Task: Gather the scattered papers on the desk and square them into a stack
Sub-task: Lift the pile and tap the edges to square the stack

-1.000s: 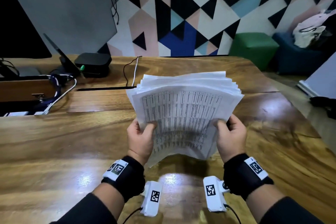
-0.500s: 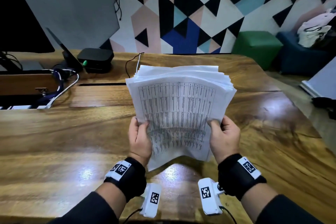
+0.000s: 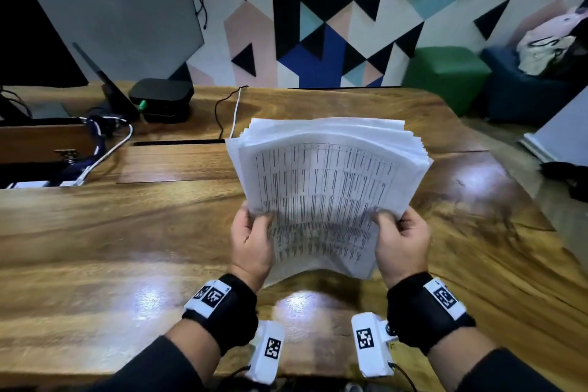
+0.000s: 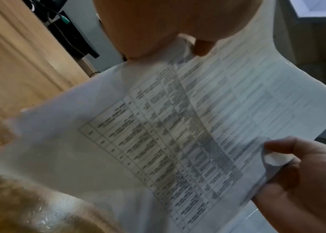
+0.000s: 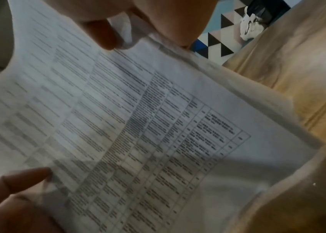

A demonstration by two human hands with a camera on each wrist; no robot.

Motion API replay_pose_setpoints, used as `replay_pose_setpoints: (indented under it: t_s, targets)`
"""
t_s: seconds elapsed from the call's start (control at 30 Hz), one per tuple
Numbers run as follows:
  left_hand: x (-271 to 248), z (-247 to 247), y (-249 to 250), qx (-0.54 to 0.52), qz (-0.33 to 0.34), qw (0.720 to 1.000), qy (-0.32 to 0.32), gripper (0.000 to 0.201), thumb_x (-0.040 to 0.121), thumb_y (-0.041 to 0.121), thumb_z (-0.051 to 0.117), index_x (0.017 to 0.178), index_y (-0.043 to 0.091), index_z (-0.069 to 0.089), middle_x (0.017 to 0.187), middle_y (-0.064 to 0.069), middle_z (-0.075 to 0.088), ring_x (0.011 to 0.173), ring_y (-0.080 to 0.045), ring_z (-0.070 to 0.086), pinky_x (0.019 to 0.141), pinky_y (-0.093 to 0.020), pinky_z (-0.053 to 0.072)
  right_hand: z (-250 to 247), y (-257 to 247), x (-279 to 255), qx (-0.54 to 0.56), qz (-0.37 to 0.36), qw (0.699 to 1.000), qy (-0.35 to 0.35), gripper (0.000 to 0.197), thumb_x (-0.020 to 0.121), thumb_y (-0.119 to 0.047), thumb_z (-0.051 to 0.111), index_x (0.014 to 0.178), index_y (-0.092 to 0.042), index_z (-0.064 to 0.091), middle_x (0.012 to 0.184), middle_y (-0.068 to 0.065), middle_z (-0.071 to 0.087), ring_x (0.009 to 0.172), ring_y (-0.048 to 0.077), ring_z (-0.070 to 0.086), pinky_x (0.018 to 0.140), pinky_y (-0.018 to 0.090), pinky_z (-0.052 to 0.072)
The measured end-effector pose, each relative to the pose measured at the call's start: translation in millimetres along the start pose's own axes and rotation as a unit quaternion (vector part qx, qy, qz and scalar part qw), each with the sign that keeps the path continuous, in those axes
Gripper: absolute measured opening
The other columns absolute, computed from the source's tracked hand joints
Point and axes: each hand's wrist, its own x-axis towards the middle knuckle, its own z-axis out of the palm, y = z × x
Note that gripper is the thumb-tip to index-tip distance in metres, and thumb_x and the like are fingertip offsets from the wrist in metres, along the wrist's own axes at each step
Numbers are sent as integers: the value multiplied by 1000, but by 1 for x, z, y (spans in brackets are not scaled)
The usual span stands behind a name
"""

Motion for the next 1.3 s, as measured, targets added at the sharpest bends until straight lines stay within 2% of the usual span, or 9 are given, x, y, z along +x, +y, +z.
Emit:
replay_pose_setpoints:
  t_s: [0.2,0.57,0.67,0.77,0.9,0.97,1.07,1.2,1.3]
  targets:
    - [-5,-3,-10,19,-2,1000,-17,15,70,17,61,85,15,59,72,17,73,69,7,60,67,-15,50,-12,8,3,-7,-5,1000,4,30,81,11,56,66,-15,57,54,-22,63,53,-9,51,54,8,42]
    - [-1,-7,-2,21,18,999,-17,26,73,13,59,99,8,60,91,-6,67,82,-5,66,73,-22,55,-6,8,1,9,-4,1000,-15,33,78,4,57,63,-23,68,60,-10,62,59,2,53,54,14,44]
    - [-10,-11,-16,47,-66,996,-26,30,70,22,65,96,6,65,84,1,76,84,-11,69,80,-35,58,-4,27,-9,-26,62,997,-34,33,84,11,57,70,-18,66,63,-18,70,60,-6,59,59,13,49]
    - [-6,-8,-13,69,-67,995,-16,9,80,5,61,84,12,65,71,9,75,68,-2,68,66,-25,57,-1,26,-5,-52,62,996,-27,11,74,-10,55,67,-4,62,65,-4,62,61,3,50,56,21,43]
    - [4,-11,-4,83,-71,994,-31,14,76,14,72,87,8,67,85,-6,74,78,-16,70,75,-34,59,-1,19,5,-58,28,997,-48,14,75,-7,53,72,5,60,66,2,57,60,5,48,53,20,41]
    - [4,-16,-9,112,-135,982,-74,10,82,10,75,90,12,69,88,0,77,82,-15,73,78,-32,59,-5,32,5,-93,64,990,-81,17,81,1,55,74,-9,67,65,-10,66,62,2,56,58,18,47]
    - [1,-23,-17,175,-154,965,-122,7,85,15,74,91,14,73,87,8,79,88,-14,75,82,-33,59,-22,62,4,-176,138,965,-138,25,81,6,59,73,-17,66,73,-5,69,71,11,60,60,14,47]
    - [14,-27,-10,114,-197,972,-52,15,85,14,72,98,8,73,100,-13,77,95,-30,74,90,-53,56,-41,69,12,-201,235,937,-161,13,81,-1,69,73,-11,65,65,-3,69,68,18,63,49,13,46]
    - [21,-27,-2,-14,-258,966,22,25,89,3,65,114,0,65,114,-22,71,106,-40,67,96,-58,50,-42,67,8,-25,382,915,-127,7,85,-6,66,85,-12,62,67,-1,70,62,15,64,51,23,48]
